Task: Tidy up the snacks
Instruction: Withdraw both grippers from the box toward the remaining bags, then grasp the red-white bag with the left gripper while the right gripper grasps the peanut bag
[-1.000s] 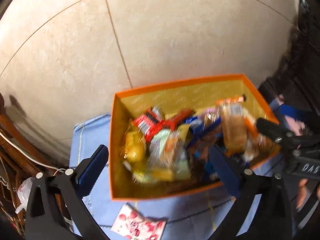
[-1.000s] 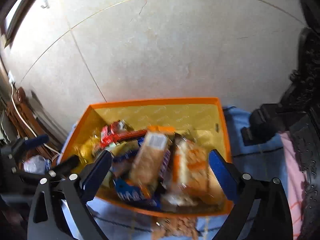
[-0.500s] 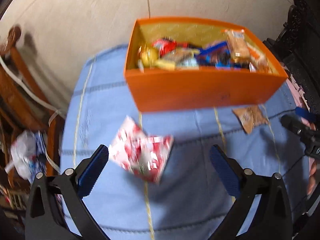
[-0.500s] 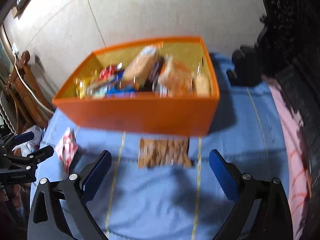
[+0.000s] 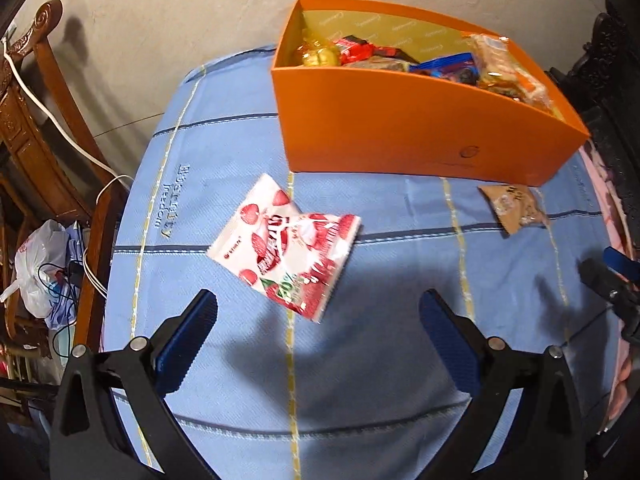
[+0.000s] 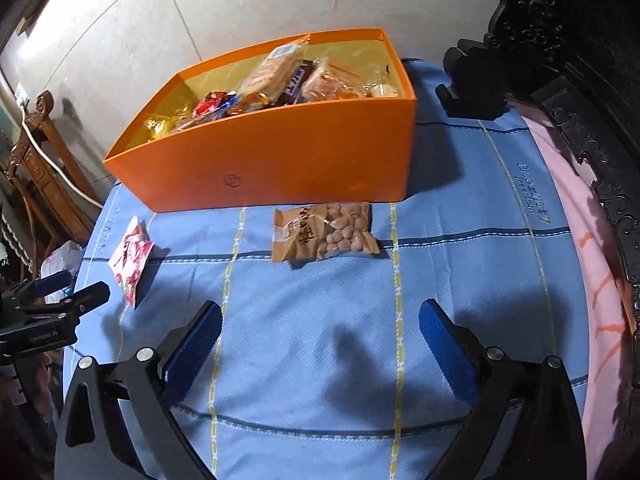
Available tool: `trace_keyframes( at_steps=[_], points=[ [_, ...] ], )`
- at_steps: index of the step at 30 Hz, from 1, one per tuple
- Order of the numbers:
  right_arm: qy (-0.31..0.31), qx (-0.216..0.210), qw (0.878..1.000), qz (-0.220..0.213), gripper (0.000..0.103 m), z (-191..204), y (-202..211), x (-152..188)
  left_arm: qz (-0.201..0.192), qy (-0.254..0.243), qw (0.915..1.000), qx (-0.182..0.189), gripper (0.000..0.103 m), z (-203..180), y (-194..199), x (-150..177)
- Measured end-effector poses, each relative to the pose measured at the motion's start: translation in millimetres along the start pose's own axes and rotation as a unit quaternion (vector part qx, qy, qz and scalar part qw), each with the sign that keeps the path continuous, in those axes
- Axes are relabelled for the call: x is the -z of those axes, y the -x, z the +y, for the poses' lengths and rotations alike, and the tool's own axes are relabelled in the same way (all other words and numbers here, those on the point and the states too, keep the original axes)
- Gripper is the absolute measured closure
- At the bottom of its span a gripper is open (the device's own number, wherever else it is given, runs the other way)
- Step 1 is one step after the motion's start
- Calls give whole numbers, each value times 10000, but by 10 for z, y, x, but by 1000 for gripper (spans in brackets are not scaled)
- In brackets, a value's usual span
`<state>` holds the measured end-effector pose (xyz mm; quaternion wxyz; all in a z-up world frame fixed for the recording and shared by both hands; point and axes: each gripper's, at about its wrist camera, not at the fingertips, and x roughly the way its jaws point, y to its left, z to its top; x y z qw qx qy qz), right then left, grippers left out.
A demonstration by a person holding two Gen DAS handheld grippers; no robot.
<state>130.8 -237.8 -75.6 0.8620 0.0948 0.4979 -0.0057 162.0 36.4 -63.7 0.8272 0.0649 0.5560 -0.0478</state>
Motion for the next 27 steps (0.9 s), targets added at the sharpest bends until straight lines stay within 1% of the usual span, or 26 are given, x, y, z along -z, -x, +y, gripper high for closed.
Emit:
trace_keyframes(
  at_steps=[3, 6, 13, 15, 16, 17, 18, 19, 20, 21, 22, 23, 25, 27],
  points=[
    [-71, -21, 10000, 20, 4, -10, -44, -41, 92, 133, 9999, 23, 4, 72, -152, -52],
    [-52, -51, 10000, 54, 4, 2, -91, -64, 216, 176, 9996, -65, 4, 104, -327, -107],
    [18, -107, 9997, 214, 4, 23, -303, -139, 434, 35, 9987, -268, 4, 138, -671, -220],
    [39, -58, 9997, 231, 4, 29, -372, -171, 577, 48, 9981, -190, 5, 190, -790, -230],
    [44, -21, 9997, 227, 4, 39, -417, -198, 645, 120, 9978, -28, 14, 231, -838, -227],
    [48, -15, 9997, 224, 4, 45, -447, -217, 697, 213, 9972, 184, 17, 273, -868, -221],
    [59, -44, 9997, 222, 4, 61, -491, -246, 598, 207, 9979, 146, 26, 301, -847, -226],
    [76, -24, 9997, 220, 4, 72, -526, -267, 563, 159, 9980, 223, 39, 310, -832, -232],
    [102, 77, 9997, 201, 4, 96, -573, -301, 463, 98, 9982, 365, 50, 306, -794, -238],
    [132, 157, 9996, 190, 4, 117, -615, -333, 360, 2, 9988, 338, 62, 290, -746, -244],
    [170, 241, 9994, 173, 4, 137, -654, -356, 357, -72, 9989, 284, 68, 281, -731, -246],
    [214, 369, 9989, 169, 4, 161, -706, -382, 337, -103, 9990, 274, 71, 282, -718, -245],
    [236, 461, 9982, 301, 4, 193, -827, -418, 292, 40, 9989, 363, 78, 330, -660, -242],
    [239, 546, 9977, 332, 4, 213, -899, -435, 262, 150, 9985, 464, 78, 348, -587, -238]
  ],
)
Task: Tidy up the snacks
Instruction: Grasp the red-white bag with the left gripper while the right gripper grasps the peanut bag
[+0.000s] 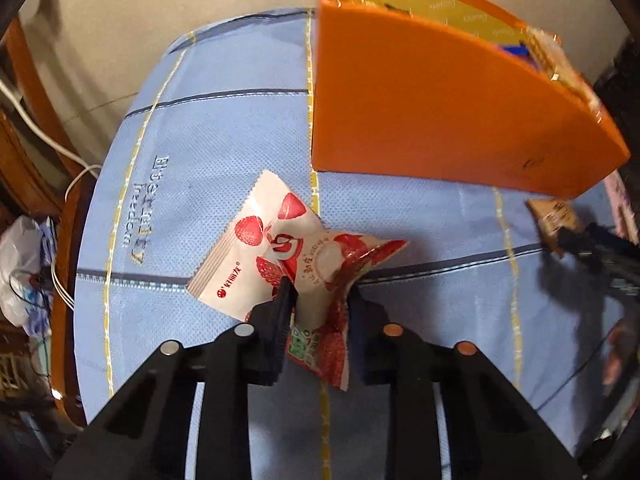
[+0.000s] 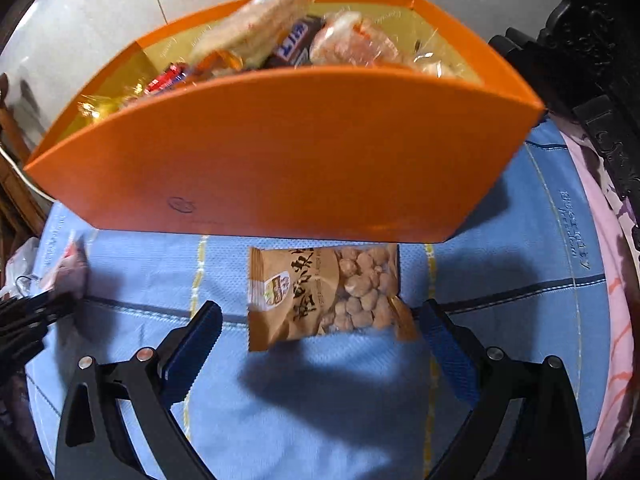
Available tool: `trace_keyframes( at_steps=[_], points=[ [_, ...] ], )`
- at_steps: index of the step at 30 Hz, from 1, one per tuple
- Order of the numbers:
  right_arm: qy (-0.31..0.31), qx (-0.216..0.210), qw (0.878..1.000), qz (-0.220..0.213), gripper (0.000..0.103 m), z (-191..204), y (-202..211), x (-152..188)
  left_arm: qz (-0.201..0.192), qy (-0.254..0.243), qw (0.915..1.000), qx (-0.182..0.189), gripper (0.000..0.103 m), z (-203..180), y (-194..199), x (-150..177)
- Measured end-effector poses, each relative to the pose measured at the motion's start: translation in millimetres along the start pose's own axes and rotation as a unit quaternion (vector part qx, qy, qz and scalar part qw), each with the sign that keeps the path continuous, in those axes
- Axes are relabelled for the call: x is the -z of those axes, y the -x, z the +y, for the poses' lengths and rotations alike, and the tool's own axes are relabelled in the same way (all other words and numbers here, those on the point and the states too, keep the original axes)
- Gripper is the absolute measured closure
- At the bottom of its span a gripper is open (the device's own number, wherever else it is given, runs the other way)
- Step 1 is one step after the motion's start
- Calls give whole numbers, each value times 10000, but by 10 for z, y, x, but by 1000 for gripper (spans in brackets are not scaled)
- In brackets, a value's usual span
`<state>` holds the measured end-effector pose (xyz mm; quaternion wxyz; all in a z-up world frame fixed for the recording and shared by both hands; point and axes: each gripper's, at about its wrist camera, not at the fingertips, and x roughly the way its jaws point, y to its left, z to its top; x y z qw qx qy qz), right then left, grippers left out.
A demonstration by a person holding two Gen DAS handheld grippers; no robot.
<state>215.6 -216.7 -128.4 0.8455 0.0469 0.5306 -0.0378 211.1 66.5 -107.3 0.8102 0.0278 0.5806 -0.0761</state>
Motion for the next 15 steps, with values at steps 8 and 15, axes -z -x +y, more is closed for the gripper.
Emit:
trace_keyframes(
  at_steps=[8, 15],
  points=[
    [241, 292, 9989, 262, 18, 70, -300, -100, -218, -131, 9994, 232, 78, -74, 419, 72],
    [324, 75, 9994, 87, 35, -3, -30, -62, -291, -259, 9986, 361, 77, -394, 688, 178]
  ],
)
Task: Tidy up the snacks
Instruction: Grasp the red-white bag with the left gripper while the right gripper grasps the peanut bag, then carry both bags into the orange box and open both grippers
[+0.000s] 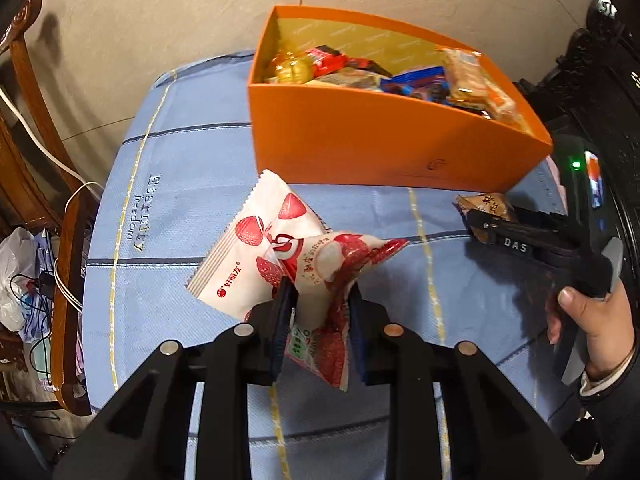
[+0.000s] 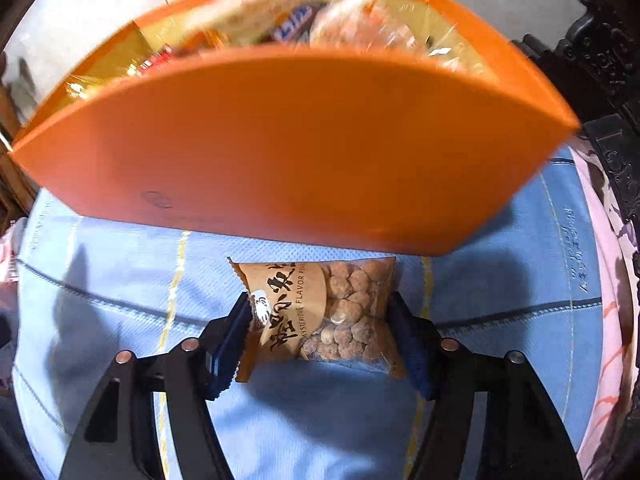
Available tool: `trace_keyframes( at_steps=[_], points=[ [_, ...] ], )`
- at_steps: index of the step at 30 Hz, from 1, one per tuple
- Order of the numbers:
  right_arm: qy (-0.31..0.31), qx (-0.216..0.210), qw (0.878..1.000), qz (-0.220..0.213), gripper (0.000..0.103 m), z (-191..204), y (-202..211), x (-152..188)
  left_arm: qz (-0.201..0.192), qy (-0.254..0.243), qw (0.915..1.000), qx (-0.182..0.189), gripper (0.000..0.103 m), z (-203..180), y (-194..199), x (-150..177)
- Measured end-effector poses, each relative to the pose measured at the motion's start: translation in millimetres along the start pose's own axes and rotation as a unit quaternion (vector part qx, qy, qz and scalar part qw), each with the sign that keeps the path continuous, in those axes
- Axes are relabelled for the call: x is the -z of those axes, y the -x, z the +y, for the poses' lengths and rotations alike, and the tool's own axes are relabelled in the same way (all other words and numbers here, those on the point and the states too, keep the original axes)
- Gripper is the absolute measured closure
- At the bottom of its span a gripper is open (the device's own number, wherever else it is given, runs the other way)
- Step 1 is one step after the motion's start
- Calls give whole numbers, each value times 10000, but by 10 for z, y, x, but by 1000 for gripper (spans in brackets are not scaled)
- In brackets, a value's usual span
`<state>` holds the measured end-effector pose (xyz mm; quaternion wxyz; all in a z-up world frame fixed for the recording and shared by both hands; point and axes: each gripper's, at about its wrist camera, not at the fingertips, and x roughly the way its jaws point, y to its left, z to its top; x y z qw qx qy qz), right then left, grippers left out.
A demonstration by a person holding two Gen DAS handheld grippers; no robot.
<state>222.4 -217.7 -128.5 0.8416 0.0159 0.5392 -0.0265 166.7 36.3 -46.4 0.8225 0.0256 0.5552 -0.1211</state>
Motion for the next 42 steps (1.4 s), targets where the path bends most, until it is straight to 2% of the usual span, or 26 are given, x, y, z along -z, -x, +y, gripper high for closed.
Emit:
trace_keyframes(
  at_steps=[10, 16, 20, 26, 35, 38, 40, 41, 42],
  points=[
    [-87, -577, 9968, -554, 35, -88, 912, 377, -228, -220, 9993, 186, 77, -334, 354, 80],
    [-97, -752, 9911, -1093, 35, -137, 1409, 332, -618, -318, 9973, 253, 77, -469, 662, -216],
    [-105, -839, 9856, -1463, 35, -149, 1702, 20, -881, -348, 9947, 396, 77, -556, 768, -593],
    [-68, -796, 9803, -1806, 35, -86, 1744, -563, -1075, -410, 9924, 425, 77, -621, 695, -1168],
    [-179, -644, 9832, -1698, 34, -71, 1377, -1128, -960, -209, 9945, 359, 76, -545, 345, -1735],
    [-287, -590, 9852, -1582, 30, -61, 1226, -1274, -867, -36, 9958, 304, 65, -514, 165, -1855],
    [-344, -584, 9876, -1414, 24, -50, 1103, -1363, -791, -1, 9968, 73, 26, -527, 67, -1906],
    [-354, -497, 9897, -1294, 22, -51, 1023, -1402, -831, 58, 9964, -166, 22, -515, 61, -1905],
    [-367, -354, 9906, -1271, 21, -54, 1002, -1407, -869, 67, 9959, -228, 20, -521, 76, -1899]
  ],
)
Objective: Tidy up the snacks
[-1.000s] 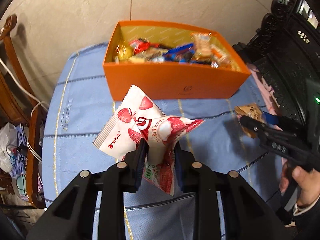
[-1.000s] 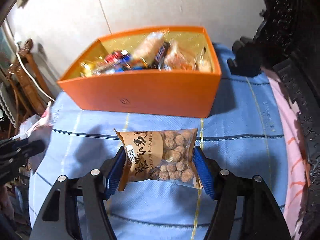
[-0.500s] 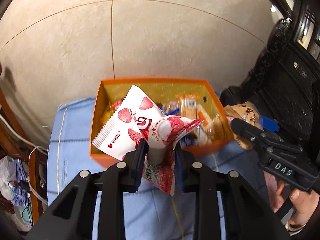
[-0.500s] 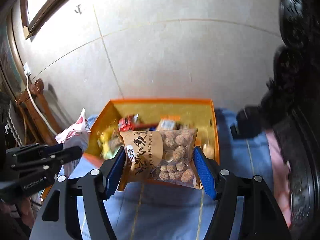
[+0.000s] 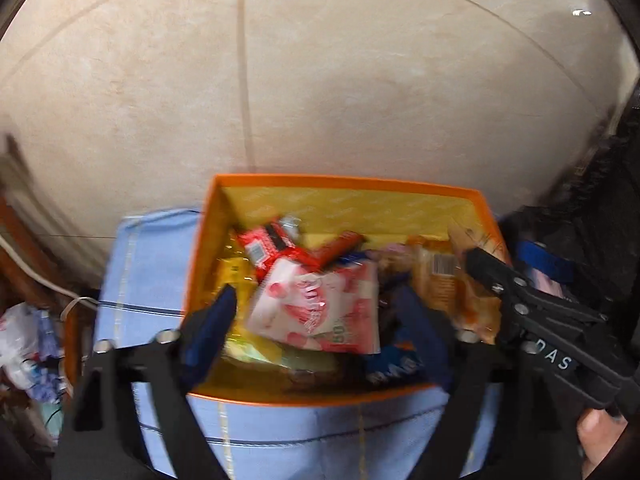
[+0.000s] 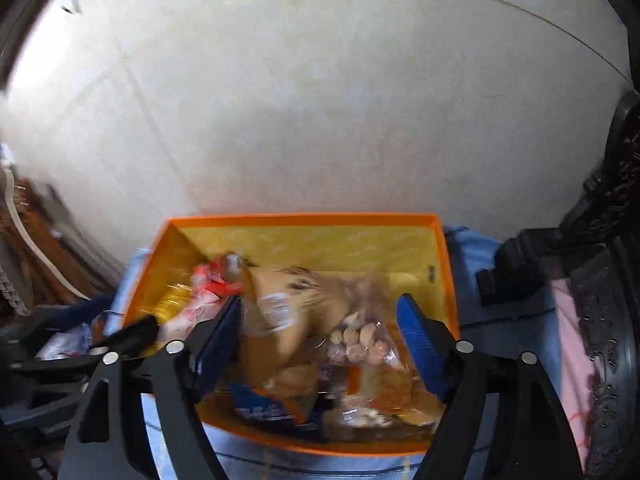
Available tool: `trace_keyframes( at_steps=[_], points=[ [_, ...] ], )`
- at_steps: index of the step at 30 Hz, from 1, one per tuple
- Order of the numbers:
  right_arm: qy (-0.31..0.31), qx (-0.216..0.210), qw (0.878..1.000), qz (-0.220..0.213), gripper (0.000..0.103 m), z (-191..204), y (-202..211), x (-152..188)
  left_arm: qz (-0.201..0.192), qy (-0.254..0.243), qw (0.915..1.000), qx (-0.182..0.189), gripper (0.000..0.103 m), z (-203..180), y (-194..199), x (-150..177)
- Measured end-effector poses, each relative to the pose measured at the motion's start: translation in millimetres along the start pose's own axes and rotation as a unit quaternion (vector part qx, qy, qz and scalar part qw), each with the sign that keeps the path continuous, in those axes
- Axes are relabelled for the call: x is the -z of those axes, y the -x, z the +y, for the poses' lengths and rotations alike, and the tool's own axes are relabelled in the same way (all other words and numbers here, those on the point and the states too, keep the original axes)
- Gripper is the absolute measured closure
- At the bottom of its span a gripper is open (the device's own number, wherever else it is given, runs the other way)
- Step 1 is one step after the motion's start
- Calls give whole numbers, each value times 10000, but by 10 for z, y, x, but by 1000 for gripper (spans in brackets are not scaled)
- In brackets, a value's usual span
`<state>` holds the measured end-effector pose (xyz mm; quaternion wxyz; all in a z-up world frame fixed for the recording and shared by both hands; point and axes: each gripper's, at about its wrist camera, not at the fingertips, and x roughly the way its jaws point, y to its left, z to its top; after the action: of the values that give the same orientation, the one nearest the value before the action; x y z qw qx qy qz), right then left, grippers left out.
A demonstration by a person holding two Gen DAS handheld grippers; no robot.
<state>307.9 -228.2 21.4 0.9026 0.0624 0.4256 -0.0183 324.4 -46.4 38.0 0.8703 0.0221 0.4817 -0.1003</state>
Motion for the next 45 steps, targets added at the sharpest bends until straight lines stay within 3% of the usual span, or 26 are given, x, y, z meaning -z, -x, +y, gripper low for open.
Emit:
trace_keyframes(
  at_steps=[4, 12, 22, 25, 30, 45],
  points=[
    [157, 175, 9995, -191, 19, 18, 160, 106, -96, -117, 9999, -56, 15, -25, 117, 91],
    [-10, 36, 9997, -259, 16, -63, 676, 545, -177, -338, 9988, -308, 9, -78, 493, 409],
    [30, 107, 9997, -240, 9, 30, 1373, 1372, -143, -559, 9970, -520, 4, -134, 1124, 1205],
    [80, 270, 9995, -164, 9, 94, 1444, 1520, -108, -620, 9946, -826, 4, -127, 1197, 1475],
    [133, 345, 9992, -174, 8, 158, 1576, 1634, 133, -483, 9954, -819, 4, -68, 1218, 1759],
    [234, 349, 9988, -235, 8, 197, 1715, 1677, 62, -420, 9951, -888, 4, -80, 1358, 1768]
  ],
)
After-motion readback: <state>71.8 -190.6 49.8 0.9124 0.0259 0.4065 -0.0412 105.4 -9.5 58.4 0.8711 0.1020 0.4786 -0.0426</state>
